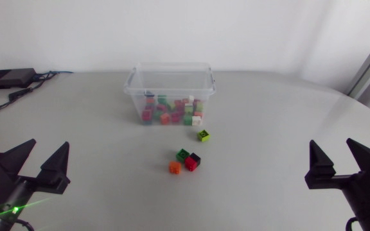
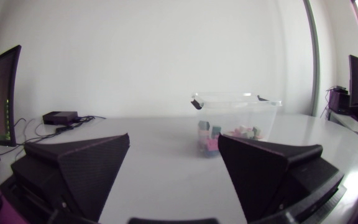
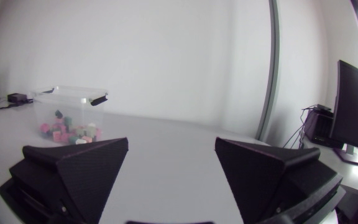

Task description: Place the duplo bricks in the container

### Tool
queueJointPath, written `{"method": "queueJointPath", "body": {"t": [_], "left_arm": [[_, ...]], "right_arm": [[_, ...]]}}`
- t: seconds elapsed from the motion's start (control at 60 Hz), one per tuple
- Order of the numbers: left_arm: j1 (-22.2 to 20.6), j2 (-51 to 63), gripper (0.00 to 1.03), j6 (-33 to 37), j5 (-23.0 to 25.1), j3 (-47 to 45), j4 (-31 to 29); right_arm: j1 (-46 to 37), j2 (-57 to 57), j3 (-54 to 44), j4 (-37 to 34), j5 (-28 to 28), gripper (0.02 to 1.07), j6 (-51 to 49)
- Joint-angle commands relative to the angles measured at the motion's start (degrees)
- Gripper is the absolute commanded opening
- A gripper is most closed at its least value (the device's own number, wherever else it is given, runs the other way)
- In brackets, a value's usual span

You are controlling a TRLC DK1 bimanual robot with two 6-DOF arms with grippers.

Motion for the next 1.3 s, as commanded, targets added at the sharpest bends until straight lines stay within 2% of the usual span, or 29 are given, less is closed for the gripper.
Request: {"method": "queueJointPath", "body": {"t": [0.0, 0.367, 0.533, 0.633, 0.75, 0.883, 0.95, 1.05, 1.1, 1.233, 1.283], "left_arm": [[-0.2, -0.6, 0.99, -0.4, -0.1, -1.1, 0.2], [2.5, -0.6, 0.99, -0.4, -0.1, -0.4, 1.6], [2.3, 0.3, 0.99, -0.4, 0.0, 2.2, 0.8], [1.0, 5.0, 0.99, -0.7, 0.1, 5.3, 0.9], [-0.4, 16.6, 0.99, -1.4, 0.5, 11.5, 1.1], [-3.9, 29.5, 0.99, -4.0, 1.5, 19.9, -3.6], [-8.4, 35.7, 0.97, -6.5, 1.5, 24.4, -7.2], [-12.8, 45.1, 0.96, -9.4, 1.5, 31.7, -14.3], [-16.3, 53.3, 0.96, -10.5, 0.9, 37.4, -20.9], [-21.3, 64.1, 0.96, -10.5, -0.4, 44.6, -25.6], [-24.3, 68.1, 0.96, -10.3, -0.5, 46.6, -26.7]], "right_arm": [[0.4, -0.4, -1.2, -0.4, -0.2, 1.03, 1.2], [-0.1, -0.4, -0.9, -0.3, -0.2, 1.03, 1.1], [0.1, -0.3, 0.1, -1.0, -0.2, 1.03, 1.1], [0.2, 0.0, 2.7, -1.9, -0.2, 1.03, 1.0], [0.3, 4.4, 6.5, -2.1, -0.3, 1.03, 1.0], [0.6, 12.2, 11.0, -2.1, -0.3, 1.03, 1.1], [1.2, 16.1, 13.1, -2.2, -0.2, 1.03, 1.4], [2.2, 18.8, 15.1, -2.6, 0.5, 1.03, 1.7], [3.2, 20.5, 16.8, -4.1, 1.2, 1.02, 1.8], [3.9, 23.8, 19.2, -5.9, 1.3, 1.02, 2.5], [4.6, 24.7, 19.8, -6.8, 1.3, 1.02, 2.9]]}}
